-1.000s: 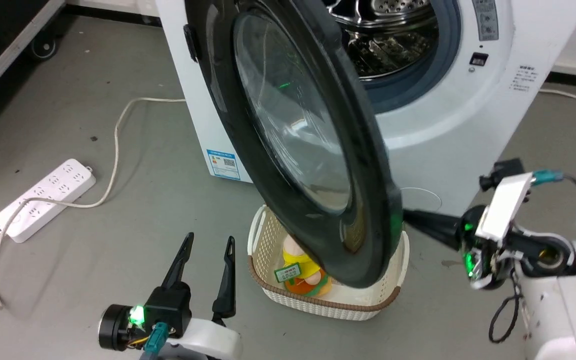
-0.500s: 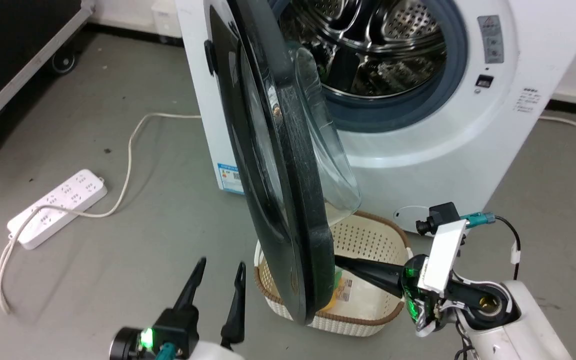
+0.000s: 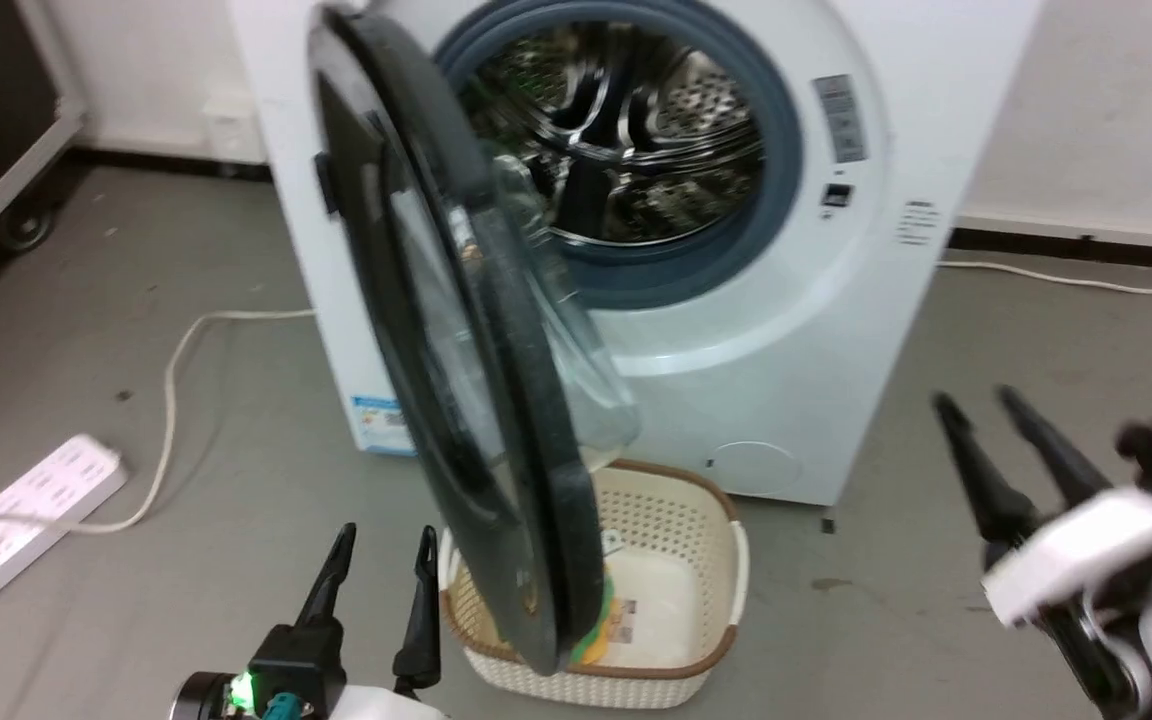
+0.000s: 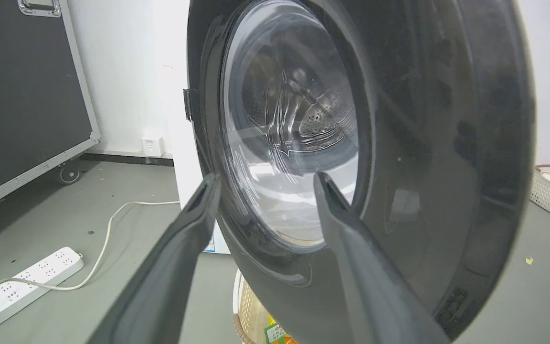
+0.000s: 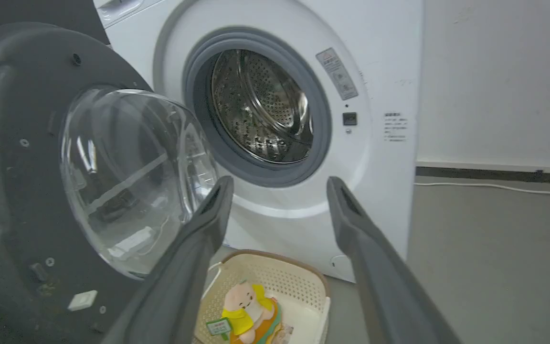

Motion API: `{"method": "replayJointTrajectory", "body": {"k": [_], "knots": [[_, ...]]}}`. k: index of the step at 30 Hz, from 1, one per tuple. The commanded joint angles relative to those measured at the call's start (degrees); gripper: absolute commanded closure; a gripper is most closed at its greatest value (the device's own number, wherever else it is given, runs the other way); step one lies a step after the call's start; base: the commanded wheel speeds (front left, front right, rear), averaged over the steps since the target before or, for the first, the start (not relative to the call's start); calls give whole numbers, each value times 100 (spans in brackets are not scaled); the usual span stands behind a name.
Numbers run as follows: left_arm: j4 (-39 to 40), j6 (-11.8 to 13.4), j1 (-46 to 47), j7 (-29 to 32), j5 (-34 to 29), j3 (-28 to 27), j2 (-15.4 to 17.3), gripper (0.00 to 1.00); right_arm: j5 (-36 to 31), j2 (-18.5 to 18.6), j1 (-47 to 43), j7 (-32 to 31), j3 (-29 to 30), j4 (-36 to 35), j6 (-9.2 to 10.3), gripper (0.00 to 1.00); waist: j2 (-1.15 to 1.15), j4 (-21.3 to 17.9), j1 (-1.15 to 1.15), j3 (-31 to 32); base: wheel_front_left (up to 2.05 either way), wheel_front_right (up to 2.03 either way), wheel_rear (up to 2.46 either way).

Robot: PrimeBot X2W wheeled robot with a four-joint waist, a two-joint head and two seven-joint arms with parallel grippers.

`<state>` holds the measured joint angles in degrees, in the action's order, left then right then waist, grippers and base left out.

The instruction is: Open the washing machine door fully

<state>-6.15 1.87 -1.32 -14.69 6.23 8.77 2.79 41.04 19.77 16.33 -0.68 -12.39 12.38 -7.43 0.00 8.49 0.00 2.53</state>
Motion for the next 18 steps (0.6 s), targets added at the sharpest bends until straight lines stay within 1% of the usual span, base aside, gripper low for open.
{"method": "replayJointTrajectory", "body": {"k": [1, 3, 6, 10, 13, 15, 17, 18], "knots": [[24, -23, -110, -30, 11, -47, 10, 0, -494, 2, -265, 556, 74, 115, -6, 0, 0, -166, 0, 104, 0, 0, 0], [33, -45, -138, -30, 21, -102, 10, 0, -1000, -86, -419, 1116, 340, 184, -6, 0, 0, -256, 0, 140, 0, 0, 0], [60, -83, -190, -30, 36, -178, 10, 0, -1689, -314, -720, 1450, 702, 48, -6, 0, 0, -374, 0, 176, 0, 0, 0], [72, -128, -249, -30, 35, -248, 10, 0, -2481, -718, -1255, 1553, 1097, -417, -6, 0, 0, -503, 0, 176, 0, 0, 0], [48, -164, -281, -30, 36, -282, 9, 0, -2998, -989, -1623, 1563, 1201, -807, -6, 0, 0, -583, 0, 168, 0, 0, 0], [23, -187, -296, -30, 4, -280, 9, 0, -3317, -1142, -1880, 1565, 1210, -921, -6, 0, 0, -611, 0, 168, 0, 0, 0], [11, -206, -304, -30, -39, -273, 9, 0, -3504, -1316, -2081, 1565, 1272, -981, -6, 0, 0, -629, 0, 168, 0, 0, 0], [17, -219, -312, -30, -98, -278, 9, 0, -3682, -1487, -2279, 1566, 1365, -1029, -6, 0, 0, -650, 0, 159, 0, 0, 0]]}}
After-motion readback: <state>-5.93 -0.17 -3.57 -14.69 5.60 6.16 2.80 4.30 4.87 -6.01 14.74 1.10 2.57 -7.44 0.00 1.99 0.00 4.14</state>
